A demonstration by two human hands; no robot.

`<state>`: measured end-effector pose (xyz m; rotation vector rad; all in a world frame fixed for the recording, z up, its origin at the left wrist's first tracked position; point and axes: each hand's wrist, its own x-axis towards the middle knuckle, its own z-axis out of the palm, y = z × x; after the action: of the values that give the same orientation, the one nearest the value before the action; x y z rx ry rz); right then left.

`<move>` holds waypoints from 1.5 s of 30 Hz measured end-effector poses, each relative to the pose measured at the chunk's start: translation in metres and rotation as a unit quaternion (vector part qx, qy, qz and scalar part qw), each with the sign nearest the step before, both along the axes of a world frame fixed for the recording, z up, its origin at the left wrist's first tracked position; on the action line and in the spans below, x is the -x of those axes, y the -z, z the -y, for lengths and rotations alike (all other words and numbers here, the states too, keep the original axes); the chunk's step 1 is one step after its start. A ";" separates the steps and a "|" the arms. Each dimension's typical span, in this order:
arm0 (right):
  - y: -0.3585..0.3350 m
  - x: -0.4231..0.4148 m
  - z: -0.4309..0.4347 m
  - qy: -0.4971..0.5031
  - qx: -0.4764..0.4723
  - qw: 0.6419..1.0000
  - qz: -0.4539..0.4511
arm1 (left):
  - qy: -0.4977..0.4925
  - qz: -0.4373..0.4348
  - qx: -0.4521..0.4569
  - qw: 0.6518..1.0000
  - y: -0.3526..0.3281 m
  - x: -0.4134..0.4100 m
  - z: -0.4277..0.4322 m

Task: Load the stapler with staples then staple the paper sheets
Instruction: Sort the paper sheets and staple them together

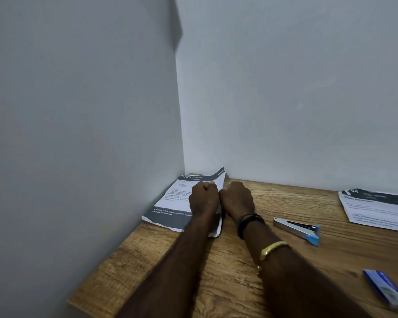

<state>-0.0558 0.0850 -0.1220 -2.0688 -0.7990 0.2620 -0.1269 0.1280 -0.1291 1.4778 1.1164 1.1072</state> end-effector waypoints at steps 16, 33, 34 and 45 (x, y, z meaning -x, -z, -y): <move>0.001 -0.021 0.040 0.055 -0.224 0.965 -0.121 | -0.036 0.147 -0.191 0.970 -0.029 0.008 0.036; -0.028 -0.100 0.169 0.067 -0.298 0.948 -0.091 | 0.012 0.055 -0.189 0.980 -0.035 -0.044 0.113; -0.028 -0.105 0.177 0.069 -0.302 0.947 -0.089 | 0.000 0.036 -0.171 0.985 -0.036 -0.049 0.115; -0.016 -0.138 0.212 0.113 -0.274 0.952 -0.078 | 0.039 0.117 0.032 0.992 -0.024 -0.076 0.109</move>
<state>0.0821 -0.1269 -0.1061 -1.5708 -0.4631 0.0616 -0.0513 0.0192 -0.1055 1.2943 0.9148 1.1473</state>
